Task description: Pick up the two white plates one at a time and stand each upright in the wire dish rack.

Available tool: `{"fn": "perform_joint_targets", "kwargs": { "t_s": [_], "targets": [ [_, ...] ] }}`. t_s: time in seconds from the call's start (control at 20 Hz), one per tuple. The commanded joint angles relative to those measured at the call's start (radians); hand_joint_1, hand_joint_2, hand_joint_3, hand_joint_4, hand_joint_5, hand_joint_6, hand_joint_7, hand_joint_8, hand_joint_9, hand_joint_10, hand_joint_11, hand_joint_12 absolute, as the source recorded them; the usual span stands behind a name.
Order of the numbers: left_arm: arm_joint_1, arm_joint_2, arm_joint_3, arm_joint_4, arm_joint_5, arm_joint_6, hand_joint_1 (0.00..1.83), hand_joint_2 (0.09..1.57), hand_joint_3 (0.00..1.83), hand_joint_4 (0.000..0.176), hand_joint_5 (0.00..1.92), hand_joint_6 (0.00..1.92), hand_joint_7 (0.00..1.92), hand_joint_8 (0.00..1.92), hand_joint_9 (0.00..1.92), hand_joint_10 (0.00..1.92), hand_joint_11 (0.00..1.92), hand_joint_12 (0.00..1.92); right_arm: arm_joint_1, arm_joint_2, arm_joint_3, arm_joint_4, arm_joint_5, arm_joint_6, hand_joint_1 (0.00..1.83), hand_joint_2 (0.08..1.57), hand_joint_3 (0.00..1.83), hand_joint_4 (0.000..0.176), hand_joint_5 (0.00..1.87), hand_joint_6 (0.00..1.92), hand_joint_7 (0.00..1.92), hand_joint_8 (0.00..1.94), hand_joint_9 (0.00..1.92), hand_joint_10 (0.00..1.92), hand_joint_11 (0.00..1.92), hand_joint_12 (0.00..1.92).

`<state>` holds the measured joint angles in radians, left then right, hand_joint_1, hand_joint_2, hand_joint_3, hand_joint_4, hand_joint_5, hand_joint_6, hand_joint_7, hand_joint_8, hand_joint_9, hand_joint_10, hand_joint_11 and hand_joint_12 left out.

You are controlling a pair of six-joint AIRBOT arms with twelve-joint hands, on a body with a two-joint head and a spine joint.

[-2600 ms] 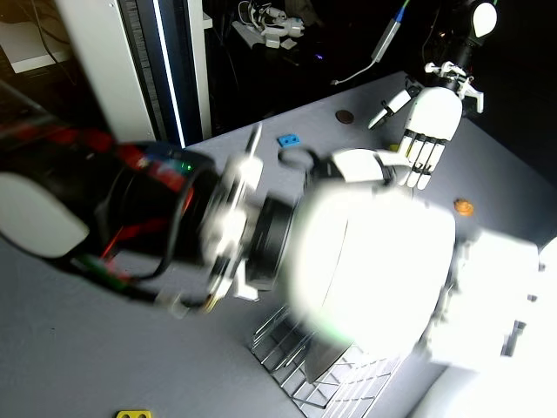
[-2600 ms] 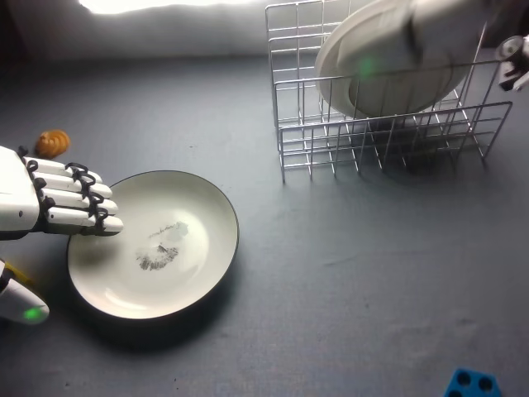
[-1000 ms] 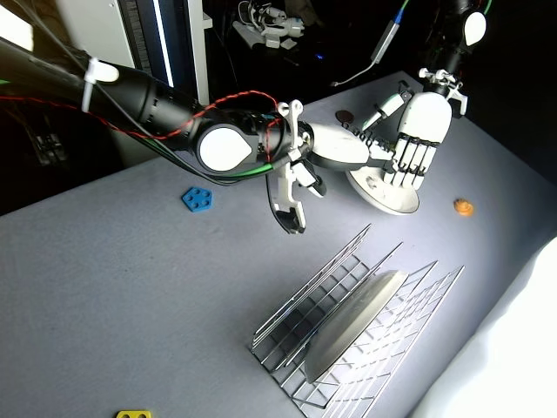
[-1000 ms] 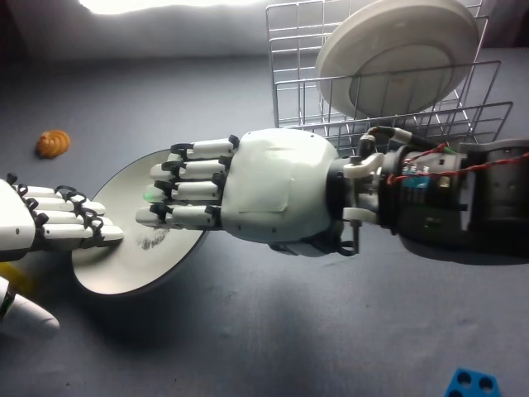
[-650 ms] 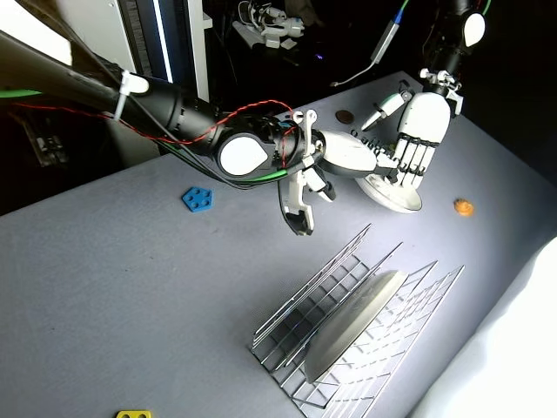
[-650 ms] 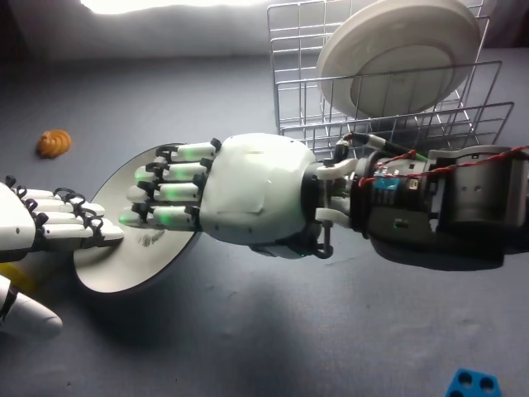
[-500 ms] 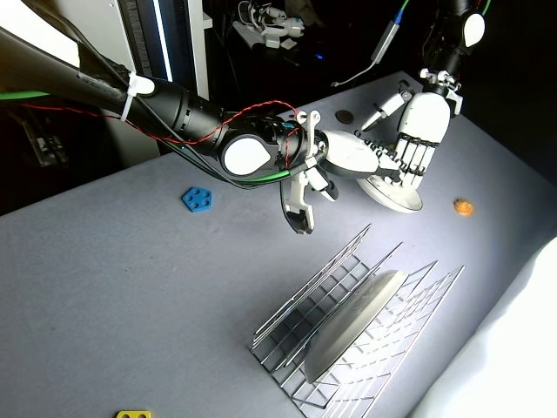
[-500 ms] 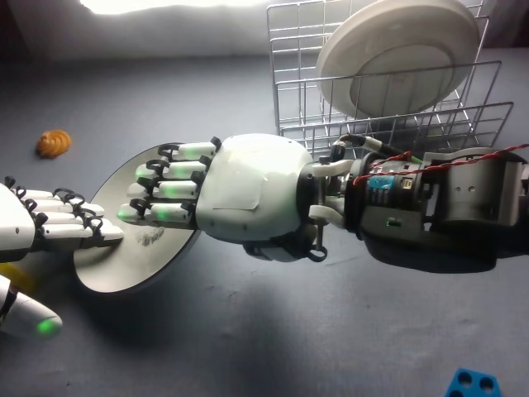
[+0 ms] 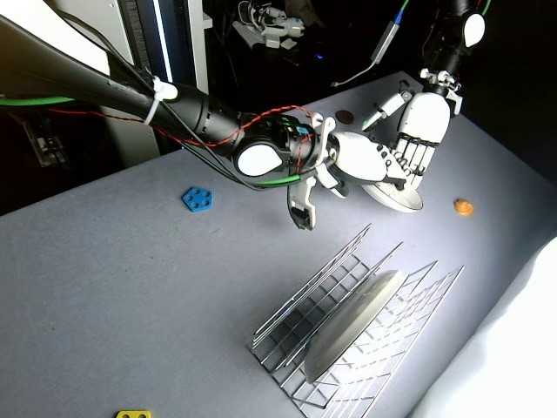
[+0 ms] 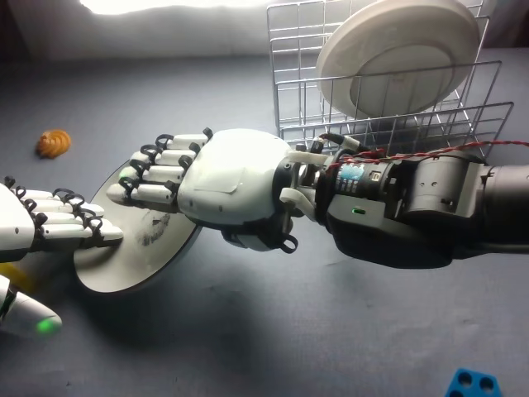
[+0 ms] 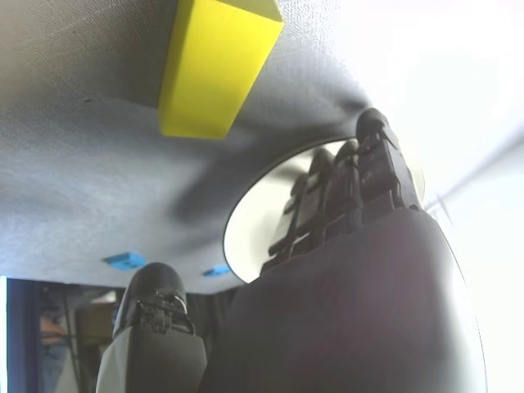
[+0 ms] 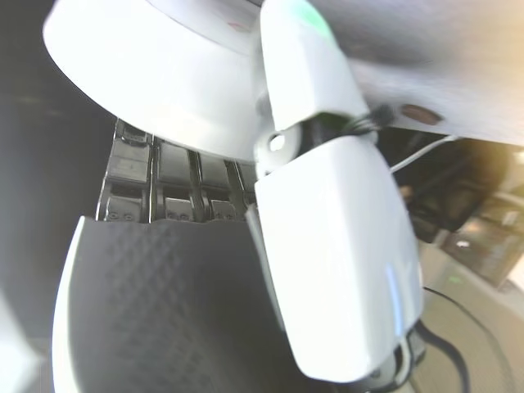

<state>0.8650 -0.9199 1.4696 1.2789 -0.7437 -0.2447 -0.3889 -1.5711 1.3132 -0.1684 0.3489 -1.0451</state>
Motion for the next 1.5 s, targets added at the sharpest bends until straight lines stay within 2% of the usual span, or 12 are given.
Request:
{"fn": "perform_joint_targets", "kwargs": {
  "t_s": [0.0,0.05,0.2,0.35,0.7,0.75,0.8,0.85,0.9,0.95,1.05,1.45],
  "targets": [
    [0.012,-0.021,-0.003,0.053,0.014,-0.001,0.0,1.09,0.0,0.0,0.0,0.0,0.0,0.0,0.0,0.0,0.0,0.0,0.018,-0.006,0.0,-0.001,0.135,-0.001,1.44,1.13,0.0,0.0,0.06,0.01,0.02,0.0,0.05,0.01,0.0,0.8],
    [0.012,-0.022,-0.002,0.053,0.015,-0.001,0.0,1.1,0.0,0.0,0.0,0.0,0.0,0.0,0.0,0.0,0.0,0.0,0.018,-0.014,0.0,0.008,0.144,-0.001,1.45,1.15,0.01,0.0,0.07,0.01,0.03,0.01,0.05,0.01,0.0,0.81],
    [0.012,-0.022,-0.002,0.053,0.015,-0.001,0.0,1.1,0.0,0.0,0.0,0.0,0.0,0.0,0.0,0.0,0.0,0.0,0.017,-0.032,0.004,0.032,0.148,-0.001,1.46,1.15,0.0,0.0,0.19,0.02,0.15,0.02,0.17,0.03,0.0,1.04],
    [0.012,-0.022,-0.001,0.053,0.015,-0.001,0.0,1.1,0.0,0.0,0.0,0.0,0.0,0.0,0.0,0.0,0.0,0.0,0.016,-0.049,0.01,0.044,0.16,-0.001,1.44,1.12,0.0,0.0,0.38,0.02,0.37,0.01,0.35,0.04,0.03,1.22],
    [0.012,-0.025,-0.001,0.053,0.015,-0.001,0.0,1.1,0.0,0.0,0.0,0.0,0.0,0.0,0.0,0.0,0.0,0.0,-0.012,-0.087,0.049,0.057,0.164,-0.001,1.34,1.1,0.0,0.0,0.85,0.05,0.88,0.03,0.86,0.06,0.45,1.1],
    [0.012,-0.026,-0.001,0.053,0.015,-0.001,0.0,1.1,0.0,0.0,0.0,0.0,0.0,0.0,0.0,0.0,0.0,0.0,-0.015,-0.091,0.053,0.057,0.165,0.0,1.2,1.13,0.01,0.0,0.9,0.85,0.99,0.02,0.98,0.06,0.63,1.0],
    [0.012,-0.027,-0.001,0.054,0.015,-0.001,0.0,1.1,0.0,0.0,0.0,0.0,0.0,0.0,0.0,0.0,0.0,0.0,-0.019,-0.095,0.059,0.057,0.168,0.0,1.22,1.11,0.03,0.0,0.9,1.1,1.03,0.67,1.06,0.05,0.7,0.98],
    [0.012,-0.027,-0.002,0.054,0.015,-0.001,0.0,1.09,0.0,0.0,0.0,0.0,0.0,0.0,0.0,0.0,0.0,0.0,-0.02,-0.097,0.061,0.057,0.172,0.001,1.34,1.1,0.0,0.0,0.91,1.09,1.04,0.77,0.97,0.88,0.78,0.97],
    [0.012,-0.027,-0.003,0.054,0.015,-0.001,0.0,1.09,0.0,0.0,0.0,0.0,0.0,0.0,0.0,0.0,0.0,0.0,-0.021,-0.098,0.061,0.057,0.175,0.003,1.37,1.1,0.0,0.0,0.94,1.04,1.06,0.81,0.93,1.06,0.81,0.98],
    [0.012,-0.026,-0.004,0.054,0.015,-0.001,0.0,1.09,0.0,0.0,0.0,0.0,0.0,0.0,0.0,0.0,0.0,0.0,-0.021,-0.098,0.061,0.058,0.175,0.004,1.38,1.07,0.0,0.0,1.0,0.94,1.13,0.73,0.96,1.03,0.87,0.96],
    [0.003,-0.022,-0.008,0.055,0.014,-0.001,0.0,1.09,0.0,0.0,0.0,0.0,0.0,0.0,0.0,0.0,0.0,0.0,-0.021,-0.098,0.061,0.058,0.175,0.006,1.39,1.06,0.0,0.0,0.97,0.93,1.14,0.72,1.07,0.92,0.97,0.91],
    [-0.171,0.046,-0.076,0.058,-0.037,0.048,0.0,1.09,0.0,0.0,0.0,0.0,0.0,0.0,0.0,0.0,0.0,0.0,-0.025,-0.065,0.049,0.058,0.147,0.027,1.39,1.07,0.0,0.0,0.98,0.98,1.13,0.71,0.98,1.01,0.93,0.99]
  ]
}}
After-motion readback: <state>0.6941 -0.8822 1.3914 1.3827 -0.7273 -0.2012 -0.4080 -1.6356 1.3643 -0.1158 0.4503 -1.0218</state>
